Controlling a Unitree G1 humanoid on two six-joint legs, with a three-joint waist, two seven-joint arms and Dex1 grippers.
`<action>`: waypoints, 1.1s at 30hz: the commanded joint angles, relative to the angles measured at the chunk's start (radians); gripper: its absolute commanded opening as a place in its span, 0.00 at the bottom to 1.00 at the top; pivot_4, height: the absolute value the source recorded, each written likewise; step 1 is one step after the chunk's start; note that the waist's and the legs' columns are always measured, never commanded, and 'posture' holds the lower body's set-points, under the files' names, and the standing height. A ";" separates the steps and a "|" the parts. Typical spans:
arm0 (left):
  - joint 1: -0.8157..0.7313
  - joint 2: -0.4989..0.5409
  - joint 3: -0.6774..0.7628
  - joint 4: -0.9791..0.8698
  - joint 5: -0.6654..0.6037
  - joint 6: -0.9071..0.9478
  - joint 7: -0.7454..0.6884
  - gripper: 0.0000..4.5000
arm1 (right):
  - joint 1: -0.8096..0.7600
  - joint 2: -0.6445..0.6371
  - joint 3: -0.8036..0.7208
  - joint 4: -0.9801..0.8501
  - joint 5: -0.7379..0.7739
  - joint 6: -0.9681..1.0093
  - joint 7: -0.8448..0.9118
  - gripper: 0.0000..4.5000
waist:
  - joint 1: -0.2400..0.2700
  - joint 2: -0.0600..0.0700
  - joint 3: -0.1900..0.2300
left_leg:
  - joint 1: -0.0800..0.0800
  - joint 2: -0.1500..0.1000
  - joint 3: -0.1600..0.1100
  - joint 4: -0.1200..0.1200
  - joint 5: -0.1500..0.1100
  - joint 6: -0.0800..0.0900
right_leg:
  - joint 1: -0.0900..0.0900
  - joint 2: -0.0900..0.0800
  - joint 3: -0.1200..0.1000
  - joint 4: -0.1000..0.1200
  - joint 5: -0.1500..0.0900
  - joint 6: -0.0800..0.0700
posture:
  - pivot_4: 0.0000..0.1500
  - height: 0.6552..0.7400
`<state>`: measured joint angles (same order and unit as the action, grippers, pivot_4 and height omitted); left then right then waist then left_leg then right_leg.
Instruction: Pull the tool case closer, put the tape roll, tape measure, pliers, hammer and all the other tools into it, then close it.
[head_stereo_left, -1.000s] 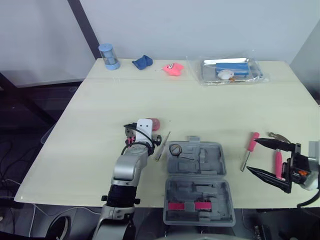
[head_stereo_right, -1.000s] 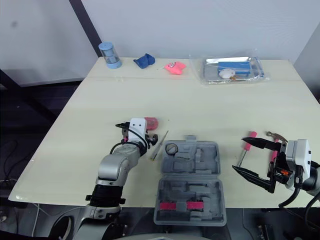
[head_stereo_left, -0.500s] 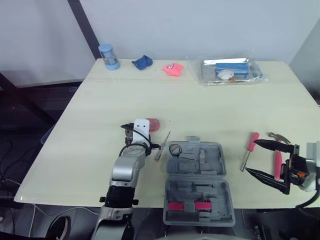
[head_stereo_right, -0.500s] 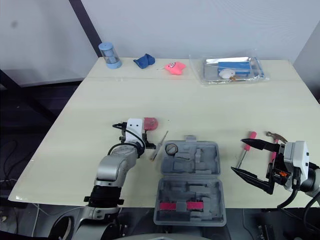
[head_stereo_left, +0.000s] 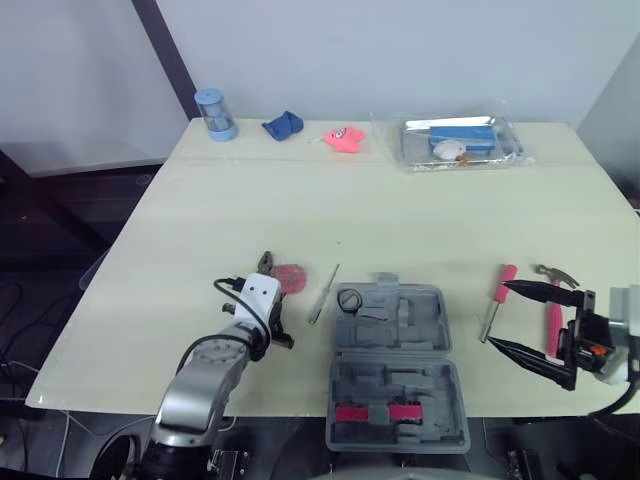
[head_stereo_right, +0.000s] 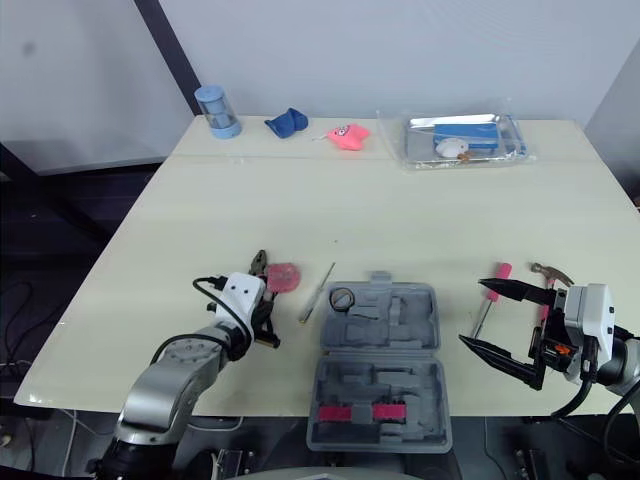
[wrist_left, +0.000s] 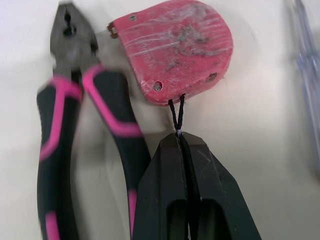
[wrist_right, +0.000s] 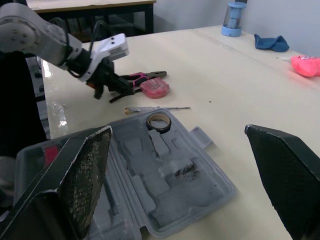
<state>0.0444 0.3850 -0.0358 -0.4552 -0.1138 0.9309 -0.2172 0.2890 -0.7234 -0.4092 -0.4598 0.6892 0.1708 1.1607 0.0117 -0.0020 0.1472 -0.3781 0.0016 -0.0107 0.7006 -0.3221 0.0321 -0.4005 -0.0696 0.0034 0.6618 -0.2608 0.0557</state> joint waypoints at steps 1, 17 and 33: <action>0.097 0.036 0.032 -0.056 -0.014 0.012 -0.035 0.00 | -0.005 -0.004 -0.011 -0.023 0.014 -0.012 0.002 1.00 | 0.000 0.000 0.000 | 0.000 0.000 0.000 0.000 0.000 0.000 | 0.000 0.000 0.000 0.000 0.000 0.000 | 1.00 1.00; 0.391 0.192 0.060 -0.102 -0.013 -0.216 -0.184 0.00 | 0.017 -0.089 0.004 0.020 0.031 -0.038 0.232 1.00 | 0.000 0.004 -0.002 | 0.000 0.001 0.000 -0.001 -0.003 0.005 | 0.000 -0.002 0.000 -0.001 0.000 -0.001 | 1.00 1.00; 0.526 0.155 0.061 0.077 -0.024 -0.465 -0.231 0.00 | -0.071 -0.104 0.046 0.087 -0.005 -0.063 0.280 1.00 | 0.000 0.015 -0.010 | 0.000 0.001 0.001 -0.002 -0.004 0.006 | 0.000 -0.002 0.000 -0.002 -0.002 -0.003 | 1.00 1.00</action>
<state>0.5166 0.5446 0.0478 -0.4641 -0.1384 0.4492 -0.4186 0.2281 -0.8195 -0.3609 -0.3688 0.6827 0.1249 1.4355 0.0116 0.0133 0.1368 -0.3776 0.0023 -0.0097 0.6987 -0.3257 0.0383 -0.4003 -0.0721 0.0034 0.6597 -0.2627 0.0524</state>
